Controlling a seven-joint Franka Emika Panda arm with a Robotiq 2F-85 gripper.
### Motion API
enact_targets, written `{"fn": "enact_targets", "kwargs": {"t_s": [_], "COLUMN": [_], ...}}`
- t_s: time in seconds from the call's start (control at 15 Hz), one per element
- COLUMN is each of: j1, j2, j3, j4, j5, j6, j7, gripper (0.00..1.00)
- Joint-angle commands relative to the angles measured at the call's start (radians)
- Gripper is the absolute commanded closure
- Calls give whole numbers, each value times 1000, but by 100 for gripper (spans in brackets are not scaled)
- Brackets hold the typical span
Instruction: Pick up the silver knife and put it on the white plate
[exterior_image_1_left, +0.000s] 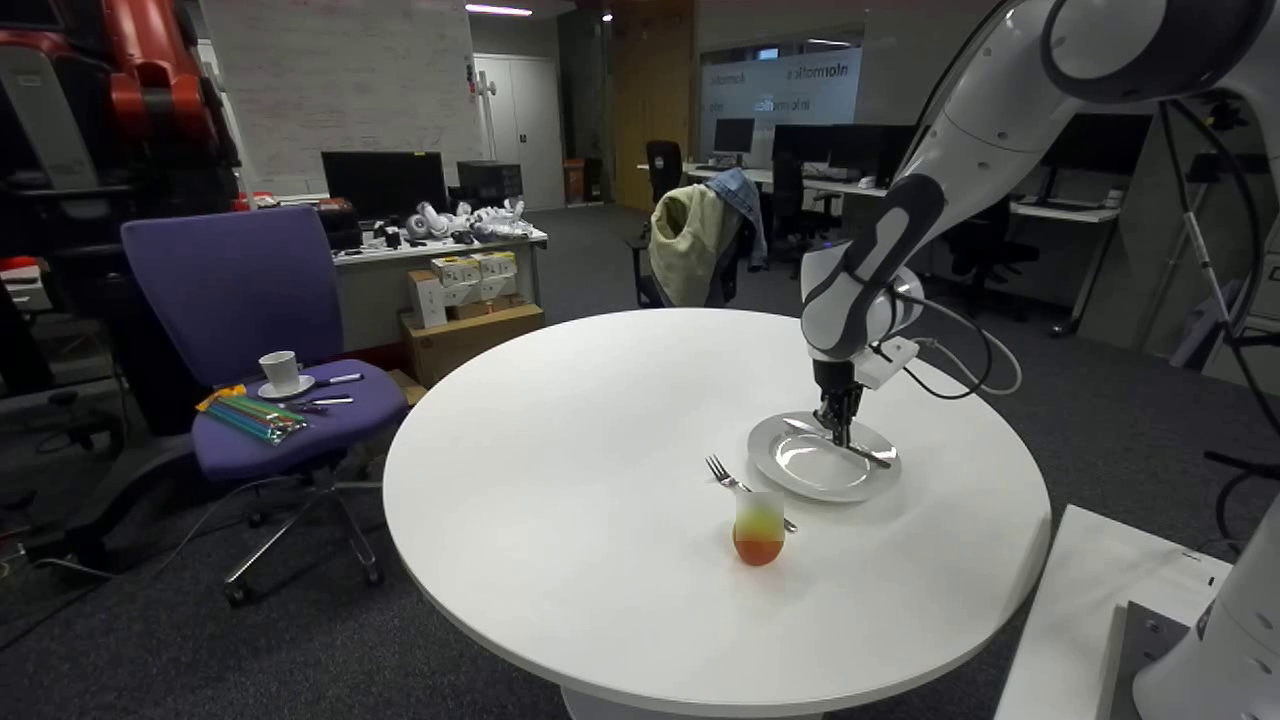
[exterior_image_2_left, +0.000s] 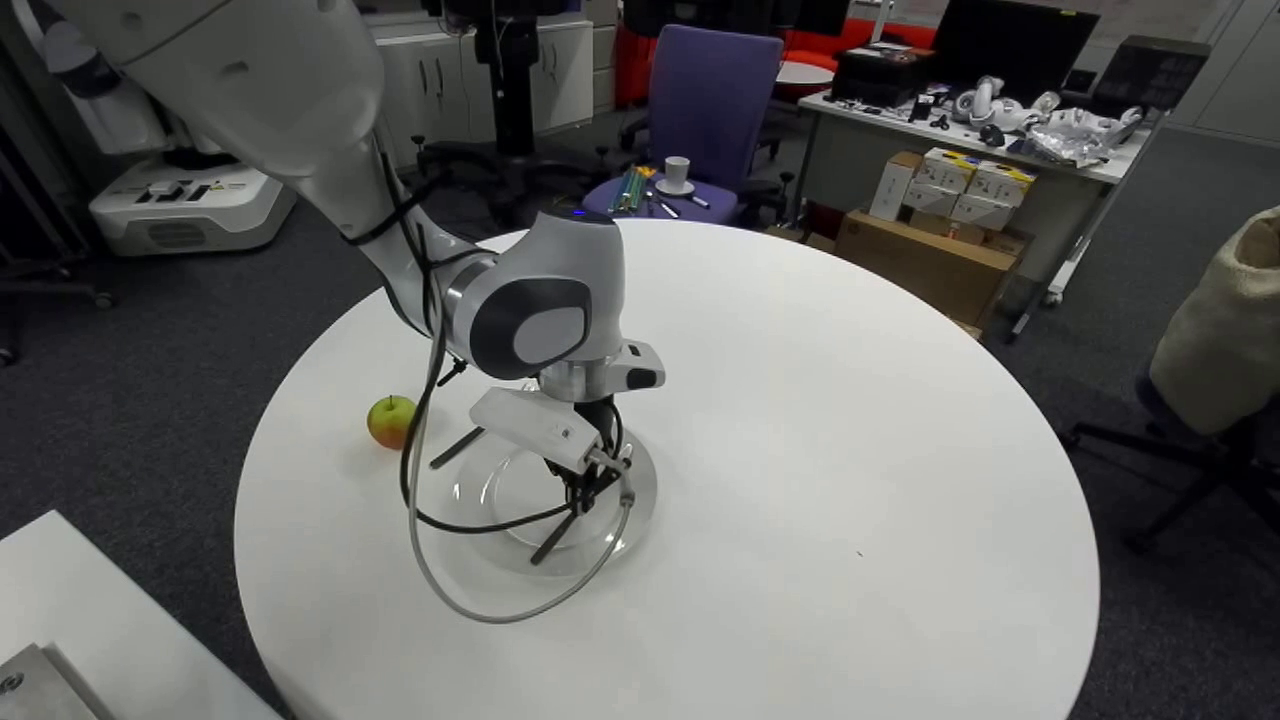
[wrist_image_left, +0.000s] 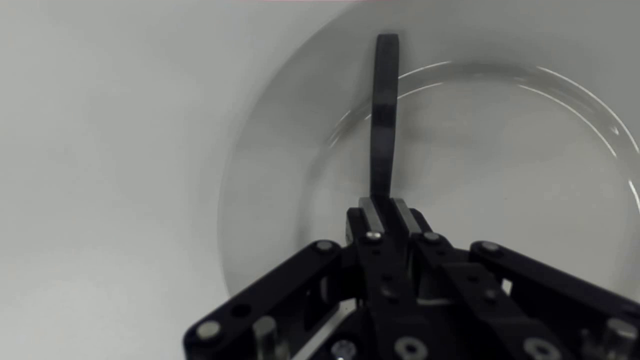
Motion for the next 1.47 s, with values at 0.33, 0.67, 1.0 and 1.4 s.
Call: {"fn": "enact_targets", "kwargs": {"t_s": [0.33, 0.67, 1.0, 1.4], "j1": [15, 15, 11, -9], "j2": [9, 14, -9, -71], "j3": [-17, -17, -14, 6], "j4": [6, 9, 2, -4], "j5": [-27, -25, -22, 8], "j6": [20, 17, 15, -16], "j7": [29, 31, 19, -15], "gripper": [66, 37, 0, 0]}}
